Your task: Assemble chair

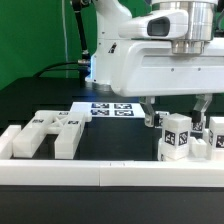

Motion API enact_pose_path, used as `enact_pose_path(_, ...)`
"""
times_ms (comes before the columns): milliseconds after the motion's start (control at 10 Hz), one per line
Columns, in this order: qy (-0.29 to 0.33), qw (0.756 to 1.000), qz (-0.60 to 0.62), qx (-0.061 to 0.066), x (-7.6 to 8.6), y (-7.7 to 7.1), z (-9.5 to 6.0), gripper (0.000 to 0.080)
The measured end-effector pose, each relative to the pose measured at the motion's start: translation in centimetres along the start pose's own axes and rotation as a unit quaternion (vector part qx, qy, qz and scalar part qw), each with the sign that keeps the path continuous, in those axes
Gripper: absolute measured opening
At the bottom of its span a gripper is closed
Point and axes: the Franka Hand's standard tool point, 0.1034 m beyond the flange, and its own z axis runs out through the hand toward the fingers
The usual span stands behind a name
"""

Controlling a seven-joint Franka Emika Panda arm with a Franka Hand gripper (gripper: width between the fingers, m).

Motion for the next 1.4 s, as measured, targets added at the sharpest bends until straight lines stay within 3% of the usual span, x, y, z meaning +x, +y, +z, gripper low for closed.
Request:
enact_pose_path(100, 0.000, 1.000, 0.008, 0.000, 0.00, 0.00, 0.00, 0.0377)
enact_pose_path(200, 0.000, 1.000, 0.017, 0.000, 0.00, 0.01, 0.00, 0.0377)
enact_pose_path(300, 0.000, 1.000, 0.017, 0.000, -0.02, 0.02, 0.01, 0.0290)
enact_pose_path(600, 0.000, 0.993, 0.114, 0.001, 0.01, -0.12, 0.01, 0.0290)
enact_pose_path(800, 0.000, 0.974, 0.225, 0.001, 0.08, -0.44, 0.02, 0.0290)
enact_pose_path(1300, 0.000, 0.905, 0.425, 0.002, 0.11, -0.66, 0.06, 0.0290)
enact_pose_path(1400, 0.000, 0.882, 0.471, 0.007, 0.11, -0.67, 0.06, 0.0290)
